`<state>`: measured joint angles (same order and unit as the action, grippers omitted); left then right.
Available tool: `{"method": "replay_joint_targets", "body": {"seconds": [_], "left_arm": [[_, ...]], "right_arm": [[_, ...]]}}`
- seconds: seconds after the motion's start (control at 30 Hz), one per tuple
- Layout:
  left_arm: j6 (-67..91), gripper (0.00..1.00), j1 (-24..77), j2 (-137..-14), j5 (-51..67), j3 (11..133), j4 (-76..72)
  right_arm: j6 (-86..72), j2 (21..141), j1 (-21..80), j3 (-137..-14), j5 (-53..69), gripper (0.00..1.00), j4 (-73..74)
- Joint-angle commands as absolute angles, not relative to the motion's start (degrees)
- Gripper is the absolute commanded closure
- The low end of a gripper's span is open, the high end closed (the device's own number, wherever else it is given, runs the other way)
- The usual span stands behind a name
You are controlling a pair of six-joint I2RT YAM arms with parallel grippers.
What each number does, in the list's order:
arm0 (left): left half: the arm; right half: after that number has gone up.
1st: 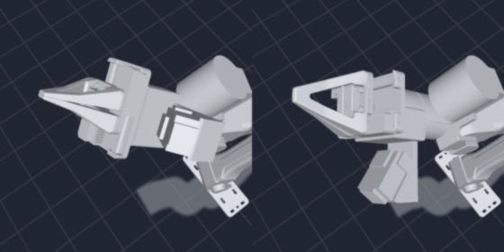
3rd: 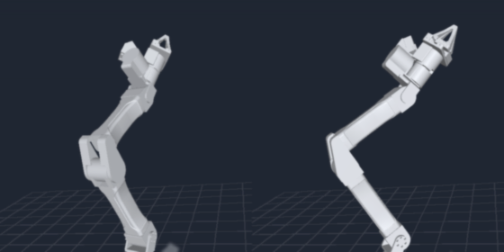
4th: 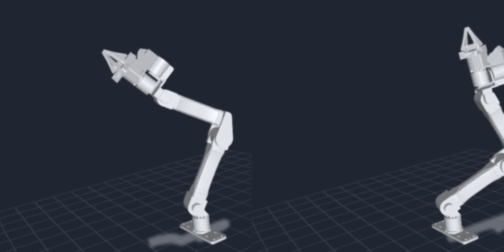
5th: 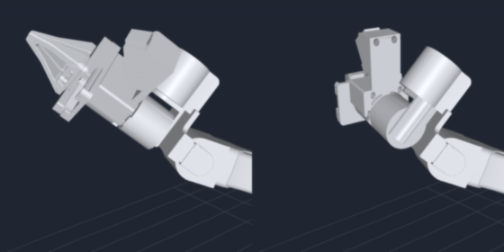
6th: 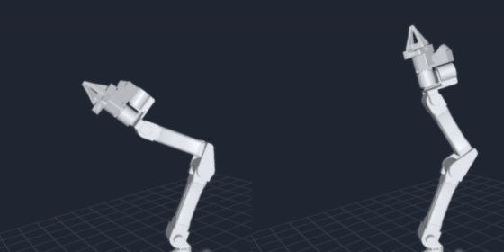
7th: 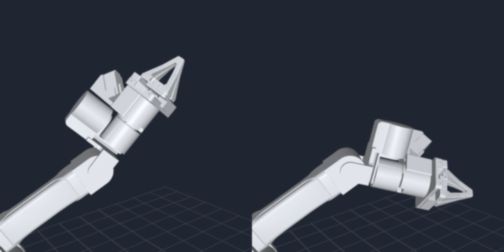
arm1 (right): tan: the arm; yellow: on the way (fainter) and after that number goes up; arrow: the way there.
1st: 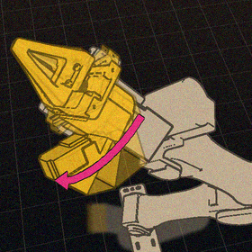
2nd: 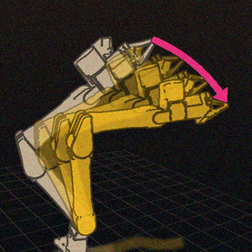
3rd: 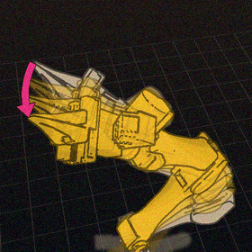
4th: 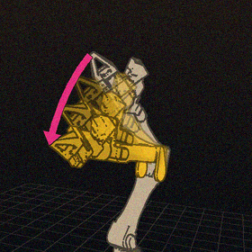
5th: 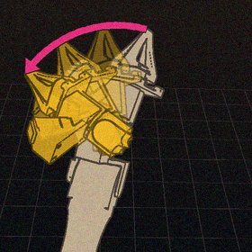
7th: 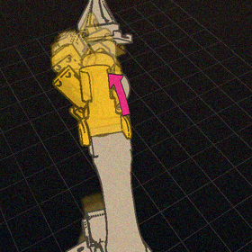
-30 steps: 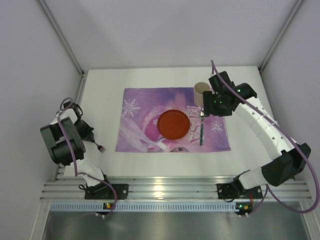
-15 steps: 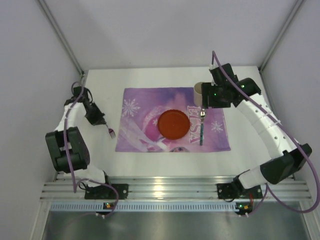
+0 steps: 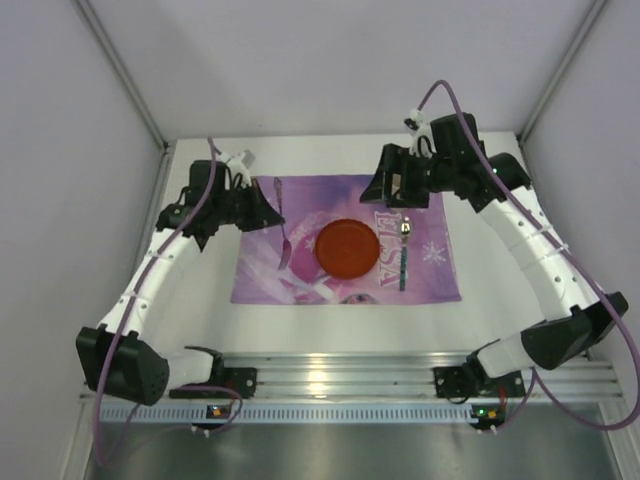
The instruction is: Set the dinner table for one person
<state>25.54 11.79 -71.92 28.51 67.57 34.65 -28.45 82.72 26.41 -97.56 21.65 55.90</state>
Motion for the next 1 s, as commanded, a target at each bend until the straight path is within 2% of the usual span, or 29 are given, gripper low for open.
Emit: {"method": "replay_joint_targets", "body": {"seconds": [0.0, 0.23, 0.43, 0.53, 0.63, 0.67, 0.73, 0.9, 0.97], "left_arm": [[23.6, 1.0, 18.7, -71.8, 29.6, 72.1, 35.7], [24.3, 1.0, 32.8, -73.7, 24.0, 76.0, 39.3], [25.7, 1.0, 38.4, -74.3, 21.4, 77.0, 40.2], [26.2, 1.0, 39.1, -74.2, 20.7, 77.7, 40.3], [26.0, 1.0, 39.3, -74.2, 20.0, 78.1, 40.5], [25.8, 1.0, 39.3, -74.2, 20.0, 78.3, 40.6], [25.8, 1.0, 39.3, -74.1, 19.5, 78.4, 40.9], [25.4, 1.0, 39.3, -74.4, 18.7, 78.3, 41.1], [25.5, 1.0, 39.3, -74.4, 19.0, 78.4, 41.0]], "right_arm": [[-40.6, 82.2, 27.2, -93.8, 36.9, 0.2, 38.6], [-44.4, 89.1, 31.4, -93.4, 40.9, 0.19, 31.2], [-43.4, 90.0, 32.2, -92.2, 39.4, 0.21, 31.4], [-42.7, 89.3, 32.1, -91.0, 38.3, 0.28, 31.7], [-41.5, 88.1, 32.1, -89.6, 37.3, 0.4, 32.5], [-40.8, 87.8, 32.1, -89.2, 37.3, 0.47, 33.0], [-40.3, 86.9, 32.1, -88.2, 37.0, 0.53, 33.9], [-39.4, 84.6, 32.1, -85.5, 36.3, 0.59, 34.5], [-39.3, 84.2, 32.1, -84.7, 35.9, 0.65, 34.2]]}}
